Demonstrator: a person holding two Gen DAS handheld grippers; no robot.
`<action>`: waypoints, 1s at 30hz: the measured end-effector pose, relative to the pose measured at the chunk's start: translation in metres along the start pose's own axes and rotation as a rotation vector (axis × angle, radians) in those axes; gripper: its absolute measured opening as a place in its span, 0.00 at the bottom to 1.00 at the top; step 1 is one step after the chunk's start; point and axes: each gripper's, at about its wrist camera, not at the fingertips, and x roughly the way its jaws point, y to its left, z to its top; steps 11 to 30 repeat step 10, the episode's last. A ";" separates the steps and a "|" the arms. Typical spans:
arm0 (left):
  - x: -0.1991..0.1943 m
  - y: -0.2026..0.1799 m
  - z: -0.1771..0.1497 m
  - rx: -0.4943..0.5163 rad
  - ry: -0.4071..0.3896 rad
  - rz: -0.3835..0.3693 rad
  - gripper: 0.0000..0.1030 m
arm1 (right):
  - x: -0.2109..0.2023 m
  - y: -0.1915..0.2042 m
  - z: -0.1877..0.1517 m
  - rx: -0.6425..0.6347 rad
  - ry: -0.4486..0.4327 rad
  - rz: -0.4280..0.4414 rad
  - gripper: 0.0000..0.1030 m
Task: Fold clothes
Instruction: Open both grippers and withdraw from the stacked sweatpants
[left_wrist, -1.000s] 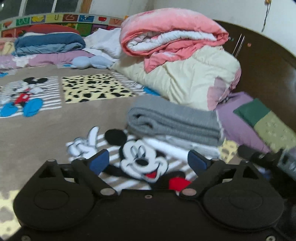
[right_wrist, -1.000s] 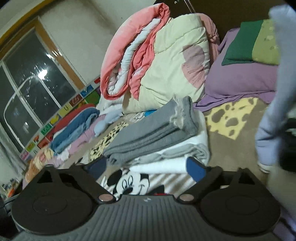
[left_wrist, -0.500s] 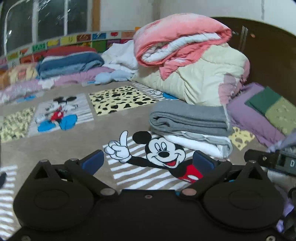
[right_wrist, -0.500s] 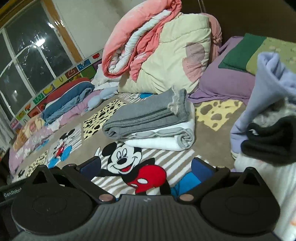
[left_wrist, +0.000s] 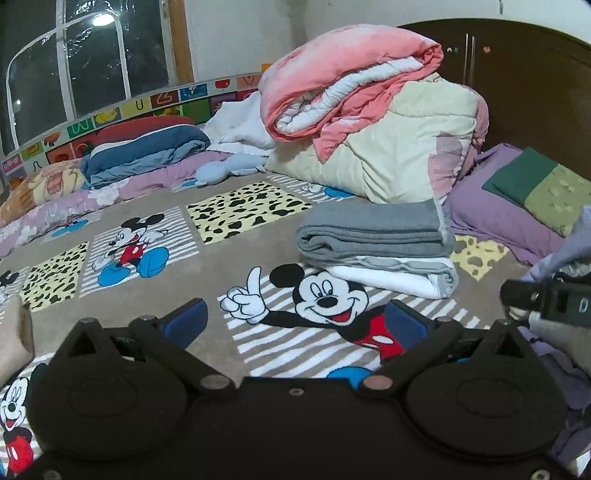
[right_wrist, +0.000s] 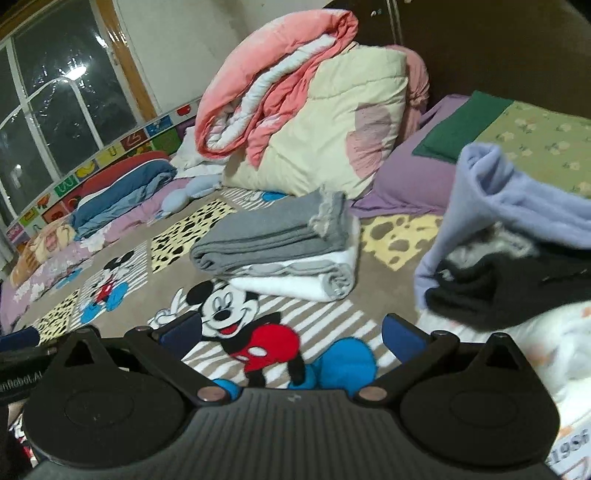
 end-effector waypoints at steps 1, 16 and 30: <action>0.001 -0.002 0.000 -0.001 0.005 -0.002 1.00 | -0.002 0.000 0.001 -0.007 -0.004 -0.009 1.00; -0.009 -0.013 -0.001 -0.013 -0.028 0.025 1.00 | -0.012 -0.004 0.007 -0.046 -0.020 -0.028 1.00; -0.009 -0.013 -0.001 -0.013 -0.028 0.025 1.00 | -0.012 -0.004 0.007 -0.046 -0.020 -0.028 1.00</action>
